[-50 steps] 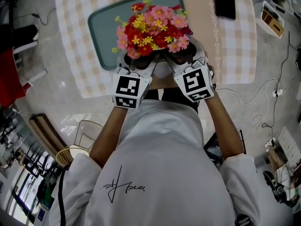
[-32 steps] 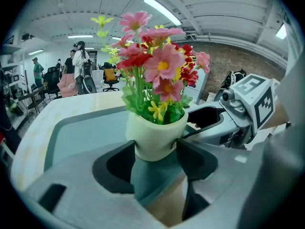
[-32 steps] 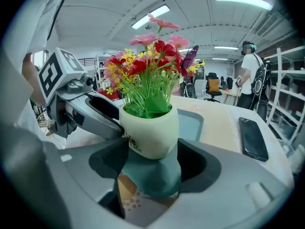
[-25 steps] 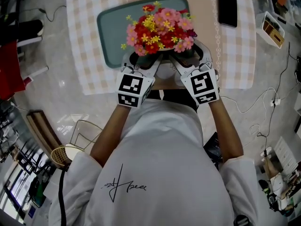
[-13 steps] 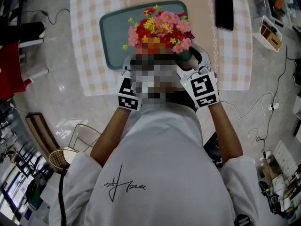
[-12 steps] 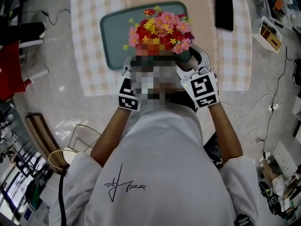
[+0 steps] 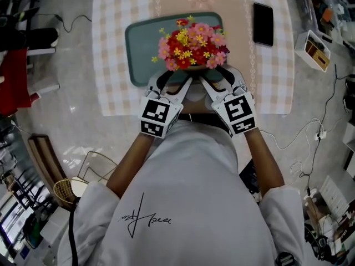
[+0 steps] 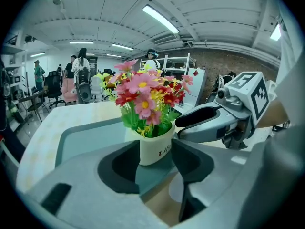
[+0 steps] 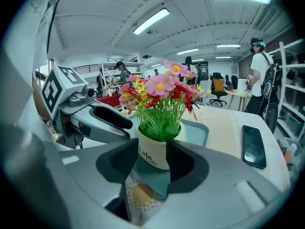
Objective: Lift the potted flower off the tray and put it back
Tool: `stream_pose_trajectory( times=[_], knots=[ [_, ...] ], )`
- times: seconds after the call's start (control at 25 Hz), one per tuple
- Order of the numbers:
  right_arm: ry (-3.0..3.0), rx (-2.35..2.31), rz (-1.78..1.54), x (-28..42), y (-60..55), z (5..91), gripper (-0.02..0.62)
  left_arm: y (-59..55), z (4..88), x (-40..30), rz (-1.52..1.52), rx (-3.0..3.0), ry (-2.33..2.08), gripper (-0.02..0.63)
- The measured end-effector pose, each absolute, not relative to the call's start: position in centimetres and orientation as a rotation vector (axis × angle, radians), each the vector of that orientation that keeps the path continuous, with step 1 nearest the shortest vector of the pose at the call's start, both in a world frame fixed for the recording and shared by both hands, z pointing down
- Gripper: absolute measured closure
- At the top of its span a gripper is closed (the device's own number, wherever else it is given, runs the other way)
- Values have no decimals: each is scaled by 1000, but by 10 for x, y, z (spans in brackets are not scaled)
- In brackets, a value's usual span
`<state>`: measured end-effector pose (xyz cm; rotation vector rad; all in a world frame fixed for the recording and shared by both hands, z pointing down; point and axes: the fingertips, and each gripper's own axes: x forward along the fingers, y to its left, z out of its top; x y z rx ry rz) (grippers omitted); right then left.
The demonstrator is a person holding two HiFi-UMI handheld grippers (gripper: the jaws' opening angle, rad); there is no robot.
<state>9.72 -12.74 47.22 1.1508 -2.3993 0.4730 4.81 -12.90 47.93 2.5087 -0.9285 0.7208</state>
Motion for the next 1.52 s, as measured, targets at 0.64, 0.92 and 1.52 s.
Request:
stream_pose_trajectory(
  times=[0.64, 0.92, 1.52],
  knots=[
    [-2459, 1176, 424, 96, -122, 428, 477, -120, 432, 54, 596, 2564, -925, 423],
    [-2505, 1248, 379, 97, -122, 400, 552, -119, 408, 61, 479, 2537, -921, 436],
    [-2604, 1332, 238, 100, -130, 341, 589, -124, 362, 68, 392, 2621, -965, 506]
  ],
)
